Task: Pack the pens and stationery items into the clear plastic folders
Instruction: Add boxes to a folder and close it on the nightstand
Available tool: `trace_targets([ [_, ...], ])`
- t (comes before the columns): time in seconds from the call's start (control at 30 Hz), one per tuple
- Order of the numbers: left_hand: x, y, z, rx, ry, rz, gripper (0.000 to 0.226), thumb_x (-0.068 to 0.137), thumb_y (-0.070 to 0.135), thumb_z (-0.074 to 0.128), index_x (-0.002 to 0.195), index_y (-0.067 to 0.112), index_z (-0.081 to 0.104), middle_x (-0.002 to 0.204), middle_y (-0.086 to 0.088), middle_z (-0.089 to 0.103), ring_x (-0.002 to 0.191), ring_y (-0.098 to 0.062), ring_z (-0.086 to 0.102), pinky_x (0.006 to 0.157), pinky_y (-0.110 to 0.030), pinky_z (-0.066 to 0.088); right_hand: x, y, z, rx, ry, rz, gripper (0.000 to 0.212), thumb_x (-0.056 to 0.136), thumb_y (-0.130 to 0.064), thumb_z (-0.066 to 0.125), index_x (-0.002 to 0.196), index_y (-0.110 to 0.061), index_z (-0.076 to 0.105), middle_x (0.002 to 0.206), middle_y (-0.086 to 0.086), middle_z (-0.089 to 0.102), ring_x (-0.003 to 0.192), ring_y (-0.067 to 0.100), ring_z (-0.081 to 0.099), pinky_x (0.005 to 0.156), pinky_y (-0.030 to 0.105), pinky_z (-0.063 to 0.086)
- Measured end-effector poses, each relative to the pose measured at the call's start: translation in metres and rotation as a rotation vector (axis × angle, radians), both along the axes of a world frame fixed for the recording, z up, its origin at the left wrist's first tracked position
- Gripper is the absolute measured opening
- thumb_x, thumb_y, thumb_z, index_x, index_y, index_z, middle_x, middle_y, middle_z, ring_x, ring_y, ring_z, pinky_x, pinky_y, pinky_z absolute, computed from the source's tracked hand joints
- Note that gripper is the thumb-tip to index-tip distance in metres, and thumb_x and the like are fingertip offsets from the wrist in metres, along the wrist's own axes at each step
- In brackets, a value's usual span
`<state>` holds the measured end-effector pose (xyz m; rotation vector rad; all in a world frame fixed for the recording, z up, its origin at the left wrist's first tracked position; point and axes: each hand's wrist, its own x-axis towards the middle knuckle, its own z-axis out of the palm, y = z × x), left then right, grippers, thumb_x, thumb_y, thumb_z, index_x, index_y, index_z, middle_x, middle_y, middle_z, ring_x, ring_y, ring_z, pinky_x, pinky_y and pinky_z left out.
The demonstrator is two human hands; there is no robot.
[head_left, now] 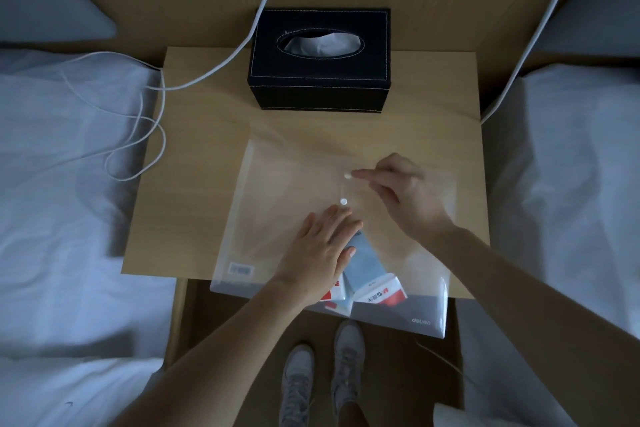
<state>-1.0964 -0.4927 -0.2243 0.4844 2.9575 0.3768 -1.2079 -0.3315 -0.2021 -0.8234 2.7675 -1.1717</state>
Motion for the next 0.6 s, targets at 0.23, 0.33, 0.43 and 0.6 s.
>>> trace_targets([
  [0.23, 0.001, 0.0, -0.001, 0.028, -0.024, 0.002, 0.038, 0.095, 0.034, 0.03, 0.127, 0.018, 0.044, 0.132, -0.006, 0.052, 0.124, -0.026, 0.049, 0.099, -0.045, 0.044, 0.02, 0.0, -0.03, 0.175, 0.232, 0.062, 0.031, 0.088, -0.022, 0.047, 0.1, -0.015, 0.075, 0.101, 0.011, 0.066, 0.097, 0.025, 0.057, 0.096, 0.04, 0.037],
  [0.33, 0.001, -0.001, -0.001, 0.042, -0.029, 0.007, 0.038, 0.095, 0.034, 0.03, 0.127, 0.018, 0.043, 0.131, -0.005, 0.053, 0.123, -0.026, 0.049, 0.1, -0.046, 0.044, 0.02, -0.006, -0.04, 0.211, 0.302, 0.08, 0.024, 0.085, -0.021, 0.058, 0.101, -0.014, 0.074, 0.11, 0.008, 0.068, 0.108, 0.023, 0.058, 0.098, 0.045, 0.043],
  [0.43, 0.001, 0.0, -0.003, 0.028, -0.011, 0.005, 0.04, 0.095, 0.034, 0.03, 0.128, 0.017, 0.043, 0.131, -0.007, 0.054, 0.123, -0.026, 0.051, 0.099, -0.046, 0.043, 0.017, -0.009, -0.042, 0.234, 0.323, 0.146, 0.024, 0.073, -0.009, 0.071, 0.097, -0.011, 0.075, 0.107, 0.009, 0.07, 0.101, 0.026, 0.066, 0.093, 0.049, 0.047],
  [0.6, 0.001, -0.002, -0.007, 0.018, 0.04, 0.002, 0.039, 0.094, 0.037, 0.028, 0.125, 0.019, 0.045, 0.125, -0.01, 0.051, 0.117, -0.023, 0.048, 0.097, -0.043, 0.047, 0.02, -0.012, -0.035, 0.18, 0.27, 0.107, 0.024, 0.082, -0.019, 0.054, 0.086, -0.011, 0.077, 0.094, 0.004, 0.073, 0.089, 0.022, 0.07, 0.093, 0.036, 0.047],
])
